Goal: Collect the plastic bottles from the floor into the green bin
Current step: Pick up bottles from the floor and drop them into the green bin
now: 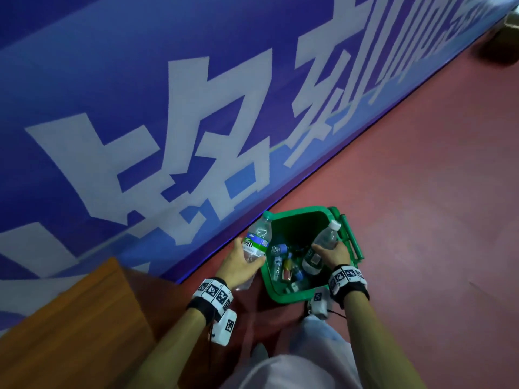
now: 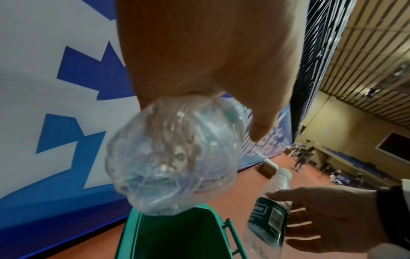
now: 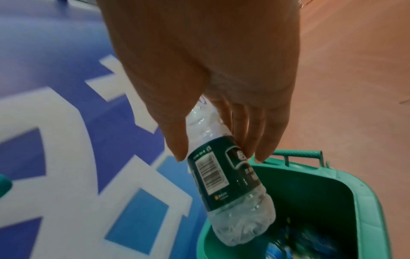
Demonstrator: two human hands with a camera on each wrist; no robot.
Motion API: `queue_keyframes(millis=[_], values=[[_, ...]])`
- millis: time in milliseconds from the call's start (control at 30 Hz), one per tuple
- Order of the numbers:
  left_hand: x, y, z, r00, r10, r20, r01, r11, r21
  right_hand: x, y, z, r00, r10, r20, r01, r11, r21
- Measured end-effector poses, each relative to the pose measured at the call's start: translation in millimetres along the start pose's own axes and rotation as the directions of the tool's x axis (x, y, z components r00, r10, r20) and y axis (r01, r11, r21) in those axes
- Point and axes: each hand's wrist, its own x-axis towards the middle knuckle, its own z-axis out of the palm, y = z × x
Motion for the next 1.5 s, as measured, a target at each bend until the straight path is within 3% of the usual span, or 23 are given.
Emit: queue_keyframes(millis=[100, 200, 433, 600, 667, 733, 833, 933, 1033, 1200, 1267, 1367, 1433, 1500], values=[[26.8, 0.3, 19.2, 0.996, -0.092, 0.020, 0.091, 0.996, 0.017, 38.8, -5.7, 4.6, 0.997, 0.036, 0.073, -0.024, 0.986, -0.163], [47.2, 9.5, 42.9, 0.986, -0.166, 0.026, 0.166, 0.986, 0.002, 64.1, -25.5, -0.1, 0.991, 0.003, 0.136, 0.034, 0.963, -0.268], [107.8, 7.4, 138.7, 0.922, -0.384, 0.057, 0.385, 0.923, -0.018, 121.9, -65.0, -25.8, 0.936, -0.182, 0.302, 0.286, 0.894, -0.345], [127.1, 7.9, 188.5, 0.866, -0.500, -0.012, 0.500, 0.866, -0.022, 144.4, -80.3, -47.5, 0.898, -0.274, 0.345, 0.390, 0.857, -0.335], [126.1, 7.6, 193.4, 0.867, -0.498, -0.014, 0.499, 0.867, 0.010, 144.8, -87.1, -55.1, 0.896, -0.306, 0.322, 0.403, 0.864, -0.301], [117.4, 21.5, 181.2, 0.885, -0.463, -0.044, 0.461, 0.885, -0.063, 138.0, -95.5, -58.9, 0.889, -0.331, 0.315, 0.417, 0.871, -0.260], [97.7, 28.3, 149.1, 0.889, -0.415, -0.194, 0.383, 0.906, -0.180, 121.8, -107.9, -51.1, 0.857, -0.369, 0.360, 0.458, 0.865, -0.205], [60.0, 29.8, 111.0, 0.860, -0.371, -0.349, 0.296, 0.922, -0.250, 97.6, -119.5, -33.9, 0.798, -0.409, 0.442, 0.524, 0.834, -0.173], [-6.2, 29.5, 76.3, 0.775, -0.347, -0.528, 0.205, 0.928, -0.309, 45.1, -139.2, -10.7, 0.690, -0.456, 0.562, 0.621, 0.773, -0.135], [-160.0, 12.6, 59.4, 0.544, -0.378, -0.749, 0.093, 0.914, -0.394, -76.0, -139.2, 38.5, 0.417, -0.543, 0.729, 0.778, 0.628, 0.023], [-230.8, 5.8, 69.0, 0.439, -0.420, -0.794, 0.084, 0.899, -0.429, -137.1, -117.8, 56.5, 0.260, -0.529, 0.808, 0.820, 0.563, 0.105], [-337.1, -7.7, 96.7, 0.258, -0.500, -0.827, 0.120, 0.866, -0.486, -225.1, -69.2, 83.7, -0.025, -0.435, 0.900, 0.861, 0.449, 0.240], [-402.5, -21.1, 124.1, 0.108, -0.531, -0.841, 0.163, 0.844, -0.512, -279.5, -34.1, 93.9, -0.230, -0.290, 0.929, 0.892, 0.318, 0.320], [-460.6, -31.8, 157.4, -0.026, -0.575, -0.818, 0.197, 0.799, -0.568, -331.9, -0.6, 96.5, -0.378, -0.094, 0.921, 0.899, 0.199, 0.389]])
